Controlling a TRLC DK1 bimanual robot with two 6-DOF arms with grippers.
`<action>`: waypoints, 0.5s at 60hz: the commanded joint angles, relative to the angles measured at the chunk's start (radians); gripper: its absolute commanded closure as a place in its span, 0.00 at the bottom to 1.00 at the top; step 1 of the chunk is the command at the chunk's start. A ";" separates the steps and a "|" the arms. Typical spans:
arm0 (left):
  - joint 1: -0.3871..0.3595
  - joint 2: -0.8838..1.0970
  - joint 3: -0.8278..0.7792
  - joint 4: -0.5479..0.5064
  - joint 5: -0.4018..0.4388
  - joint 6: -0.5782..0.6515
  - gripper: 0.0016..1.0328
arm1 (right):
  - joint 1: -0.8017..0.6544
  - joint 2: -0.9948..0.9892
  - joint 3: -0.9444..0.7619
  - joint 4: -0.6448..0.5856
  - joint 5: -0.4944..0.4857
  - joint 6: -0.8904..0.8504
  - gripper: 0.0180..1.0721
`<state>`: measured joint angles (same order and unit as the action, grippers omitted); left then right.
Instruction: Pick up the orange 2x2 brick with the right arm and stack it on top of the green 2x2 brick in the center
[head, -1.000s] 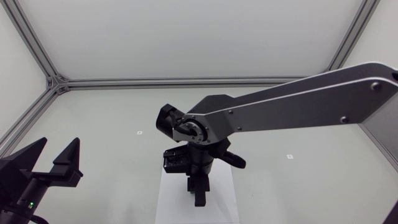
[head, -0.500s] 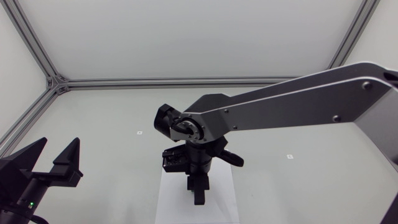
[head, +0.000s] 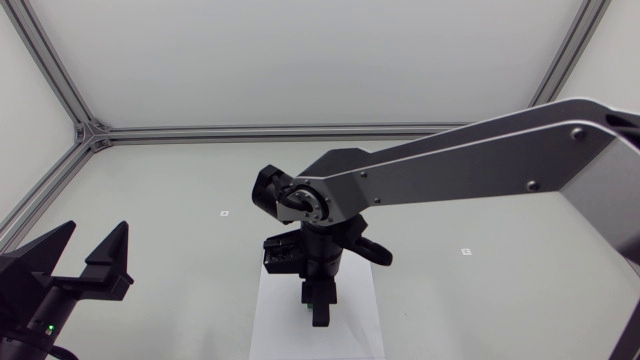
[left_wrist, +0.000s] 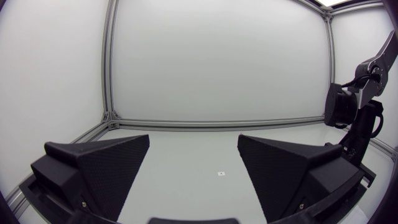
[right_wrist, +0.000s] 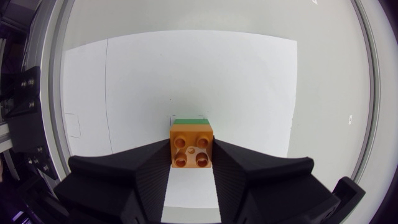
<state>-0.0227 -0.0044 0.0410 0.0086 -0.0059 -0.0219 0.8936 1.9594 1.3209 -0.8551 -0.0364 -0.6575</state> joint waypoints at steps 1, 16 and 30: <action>0.003 -0.008 -0.041 -0.015 0.004 0.013 0.04 | 0.008 0.065 -0.103 -0.002 0.001 0.015 0.94; 0.003 -0.008 -0.041 -0.015 0.004 0.013 0.04 | 0.039 0.082 -0.091 -0.018 0.036 0.050 0.94; 0.003 -0.008 -0.041 -0.013 0.004 0.013 0.04 | -0.001 0.084 -0.091 -0.013 -0.023 -0.017 0.94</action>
<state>-0.0223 -0.0044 0.0410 0.0086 -0.0059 -0.0219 0.9001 1.9511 1.3033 -0.8375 -0.0303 -0.6426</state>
